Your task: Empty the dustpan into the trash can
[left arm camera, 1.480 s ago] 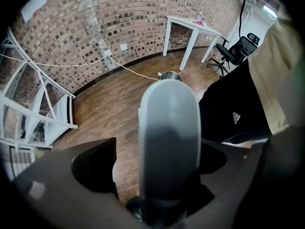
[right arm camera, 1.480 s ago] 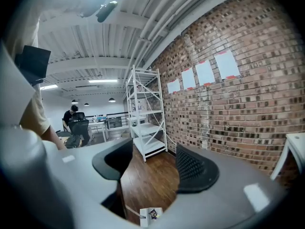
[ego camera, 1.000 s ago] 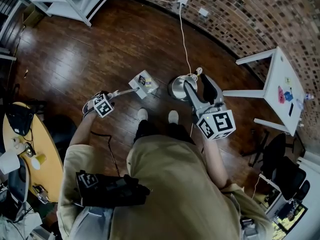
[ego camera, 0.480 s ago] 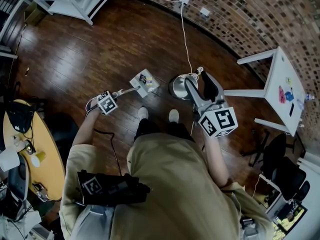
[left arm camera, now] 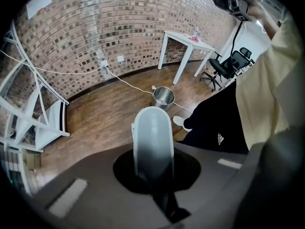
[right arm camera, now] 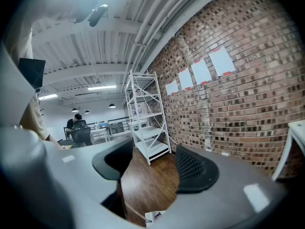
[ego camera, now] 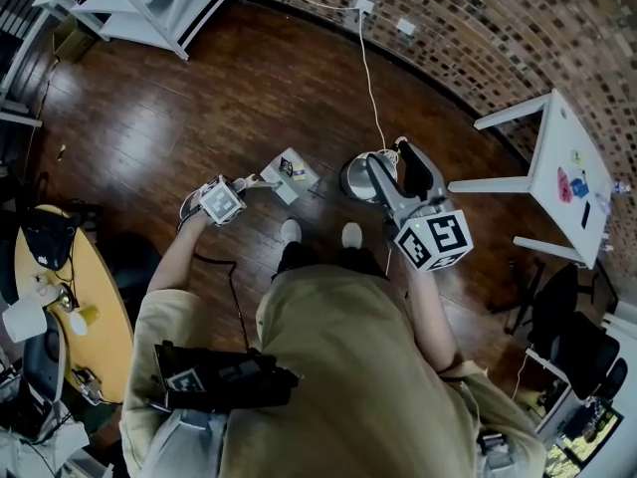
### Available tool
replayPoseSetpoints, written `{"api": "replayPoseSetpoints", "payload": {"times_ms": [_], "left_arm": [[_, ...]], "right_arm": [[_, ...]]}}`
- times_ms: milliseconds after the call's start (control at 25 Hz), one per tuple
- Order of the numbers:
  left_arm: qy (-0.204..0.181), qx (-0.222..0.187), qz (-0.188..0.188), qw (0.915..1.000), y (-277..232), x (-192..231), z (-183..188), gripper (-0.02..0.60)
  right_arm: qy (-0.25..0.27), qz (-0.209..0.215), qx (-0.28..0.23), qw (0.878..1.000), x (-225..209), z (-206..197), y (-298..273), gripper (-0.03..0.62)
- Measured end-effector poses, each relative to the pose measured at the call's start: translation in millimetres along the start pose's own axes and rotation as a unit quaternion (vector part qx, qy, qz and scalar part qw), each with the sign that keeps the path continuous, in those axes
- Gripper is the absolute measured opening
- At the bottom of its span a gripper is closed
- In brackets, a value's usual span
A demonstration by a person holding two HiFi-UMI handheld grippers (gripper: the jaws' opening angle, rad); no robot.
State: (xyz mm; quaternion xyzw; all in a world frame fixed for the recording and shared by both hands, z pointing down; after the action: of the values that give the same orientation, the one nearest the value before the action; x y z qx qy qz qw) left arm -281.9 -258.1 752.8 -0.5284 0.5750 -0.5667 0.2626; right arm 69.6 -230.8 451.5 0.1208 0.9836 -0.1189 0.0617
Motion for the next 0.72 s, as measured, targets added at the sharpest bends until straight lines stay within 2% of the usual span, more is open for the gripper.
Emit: {"api": "replayPoseSetpoints", "payload": {"times_ms": [320, 520, 600, 720], "left_arm": [[-0.016, -0.008, -0.011, 0.9998, 19.2, -9.0, 22.9, 0.0], [-0.045, 0.013, 0.002, 0.9989, 53.6, -24.2, 41.4, 0.0], [-0.044, 0.026, 0.0, 0.9987, 63.1, -28.5, 40.2, 0.0], [-0.036, 0.02, -0.02, 0.9989, 75.8, -38.5, 44.8, 0.0]], "right_arm": [[-0.007, -0.012, -0.015, 1.0, -14.7, 7.9, 12.0, 0.267], [-0.017, -0.015, -0.013, 1.0, -24.4, 3.9, 13.9, 0.267], [-0.016, -0.011, -0.015, 1.0, -23.5, 2.6, 15.3, 0.267], [-0.018, -0.011, -0.019, 1.0, -25.8, 3.2, 18.6, 0.267]]}}
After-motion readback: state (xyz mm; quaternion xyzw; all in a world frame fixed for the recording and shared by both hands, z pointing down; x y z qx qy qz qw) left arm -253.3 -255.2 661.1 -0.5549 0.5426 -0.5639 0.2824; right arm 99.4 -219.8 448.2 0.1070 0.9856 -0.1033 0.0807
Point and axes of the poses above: the fingertips, and each gripper's own axes: y backward along the fingers, x to its left, z out of its top, the point moved 7 cm from there along y, backward along the fingers, and after that the axes turned 12 degrees about -z, right-handed, at the moved point
